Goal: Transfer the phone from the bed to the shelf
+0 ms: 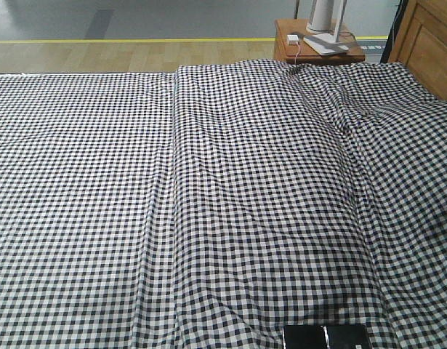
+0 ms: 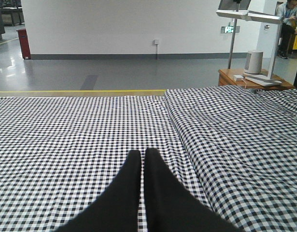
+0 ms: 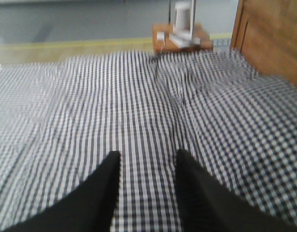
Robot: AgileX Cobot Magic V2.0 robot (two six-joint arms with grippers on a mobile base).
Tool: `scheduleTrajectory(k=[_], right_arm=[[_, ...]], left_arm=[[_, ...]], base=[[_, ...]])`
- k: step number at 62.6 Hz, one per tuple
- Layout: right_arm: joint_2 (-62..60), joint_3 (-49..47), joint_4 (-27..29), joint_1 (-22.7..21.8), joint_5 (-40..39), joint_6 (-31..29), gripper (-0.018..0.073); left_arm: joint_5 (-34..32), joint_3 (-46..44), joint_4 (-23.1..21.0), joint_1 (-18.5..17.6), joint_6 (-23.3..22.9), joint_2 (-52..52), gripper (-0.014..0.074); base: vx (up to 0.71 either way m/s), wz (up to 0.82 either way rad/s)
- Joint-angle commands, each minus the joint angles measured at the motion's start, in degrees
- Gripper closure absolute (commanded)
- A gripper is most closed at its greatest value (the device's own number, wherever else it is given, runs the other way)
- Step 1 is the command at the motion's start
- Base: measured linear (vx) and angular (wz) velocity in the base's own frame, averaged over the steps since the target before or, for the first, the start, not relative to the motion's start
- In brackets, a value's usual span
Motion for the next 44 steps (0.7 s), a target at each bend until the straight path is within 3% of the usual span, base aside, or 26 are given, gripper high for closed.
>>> scheduleTrajectory(k=[1, 7, 15, 24, 44], right_arm=[[2.2, -1.9, -0.2, -0.3, -2.0, -2.3, 0.011], [2.9, -1.9, -0.2, -0.3, -3.6, -2.5, -0.0034], [2.9, -1.9, -0.2, -0.3, -6.1, -2.5, -0.0135], [3.7, -3.0, -0.1, -0.3, -3.4, -2.6, -0.014], [19.7, -20.7, -0.5, -0.5, 18.8, 1.0, -0.0115]], left_arm=[[-4.1, -1.2, -0.5, -0.2, -0.3, -0.8, 0.0595], [-4.1, -1.2, -0.5, -0.2, -0.3, -0.8, 0.0595], [-4.1, -1.2, -0.5, -0.2, -0.3, -0.8, 0.0595], [-4.1, -1.2, -0.5, -0.2, -0.3, -0.8, 0.0595], [-4.1, -1.2, -0.5, -0.2, -0.3, -0.8, 0.0595]], base=[[0.0, 0.0], [0.0, 0.0], [0.0, 0.0], [0.0, 0.0], [0.0, 0.0]])
